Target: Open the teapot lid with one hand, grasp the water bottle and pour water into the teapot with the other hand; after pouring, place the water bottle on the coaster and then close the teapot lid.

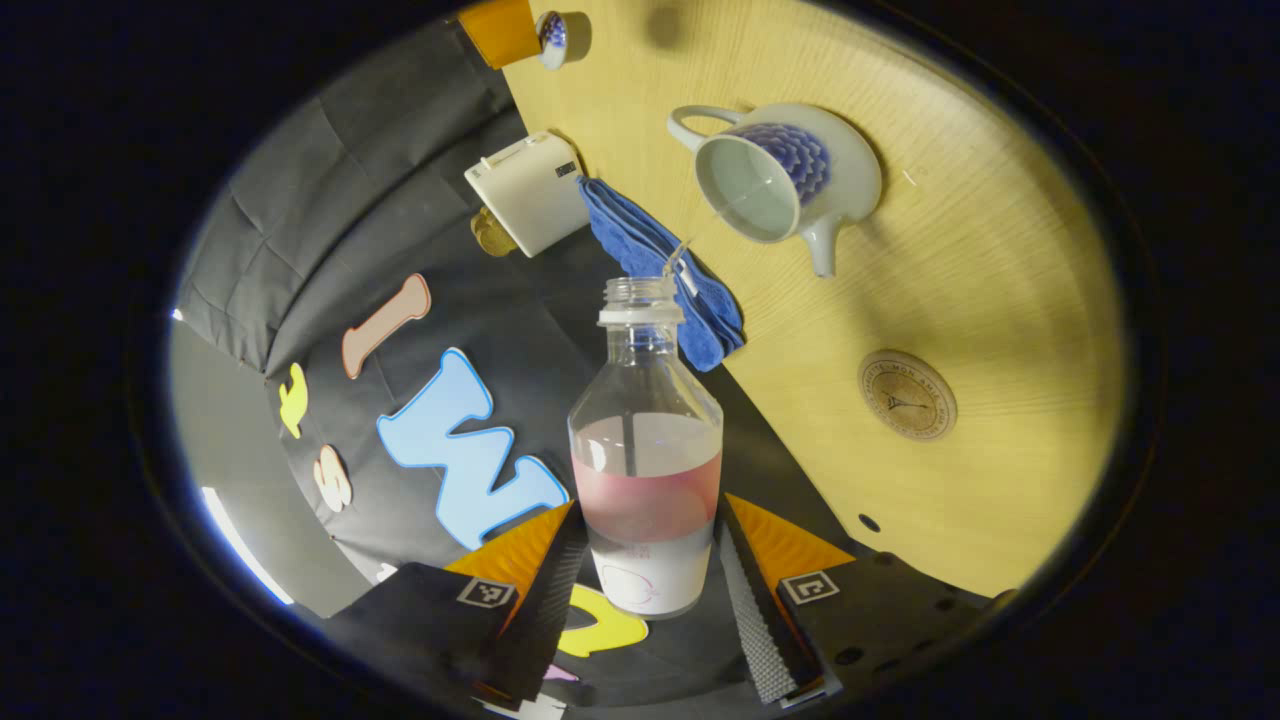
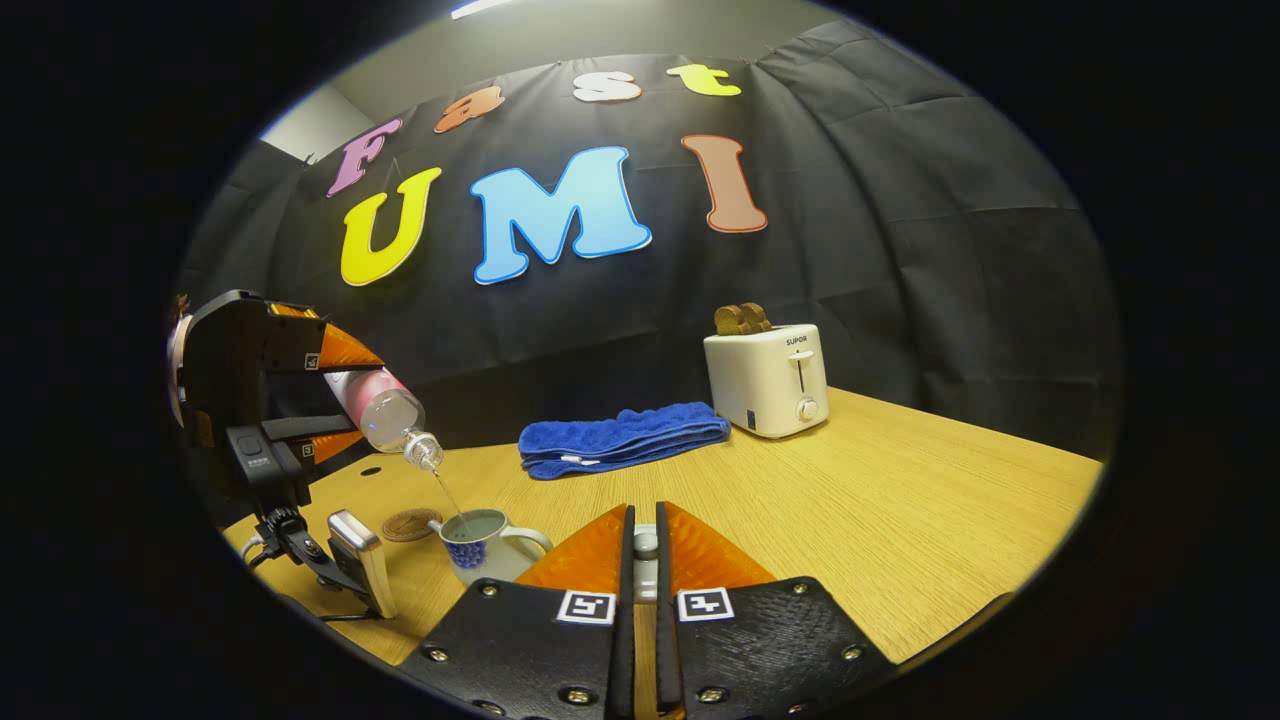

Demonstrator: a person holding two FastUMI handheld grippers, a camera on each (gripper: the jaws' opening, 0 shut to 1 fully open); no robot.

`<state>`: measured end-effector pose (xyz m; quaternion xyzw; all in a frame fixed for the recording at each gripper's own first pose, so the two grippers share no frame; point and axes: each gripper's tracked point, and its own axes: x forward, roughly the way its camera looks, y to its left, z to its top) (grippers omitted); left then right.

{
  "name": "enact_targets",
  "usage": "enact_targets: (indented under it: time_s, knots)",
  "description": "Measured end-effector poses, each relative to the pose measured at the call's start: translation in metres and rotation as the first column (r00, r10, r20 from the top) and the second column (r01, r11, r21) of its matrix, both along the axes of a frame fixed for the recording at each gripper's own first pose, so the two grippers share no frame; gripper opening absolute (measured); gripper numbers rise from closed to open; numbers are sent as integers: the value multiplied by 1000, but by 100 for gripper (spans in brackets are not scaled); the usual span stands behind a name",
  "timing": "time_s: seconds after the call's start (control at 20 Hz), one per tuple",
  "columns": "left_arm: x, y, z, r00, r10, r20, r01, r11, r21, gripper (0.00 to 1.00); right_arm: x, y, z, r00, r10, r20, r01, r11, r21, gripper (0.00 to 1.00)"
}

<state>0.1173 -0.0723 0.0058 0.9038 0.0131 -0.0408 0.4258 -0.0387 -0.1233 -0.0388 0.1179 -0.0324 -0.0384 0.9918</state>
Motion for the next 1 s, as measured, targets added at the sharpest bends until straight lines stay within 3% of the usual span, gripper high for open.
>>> enact_targets:
  time_s: [0.65, 1.0]
  knots:
    - [-2, -6, 1, 1000, -1, 2, 1, 996, 94, 87, -1, -1, -2, 1000, 3, 0, -3, 1000, 10, 8]
    - [-2, -10, -1, 1000, -4, -3, 4, 995, 98, 87, 0, -1, -3, 1000, 6, -7, -6, 1000, 14, 8]
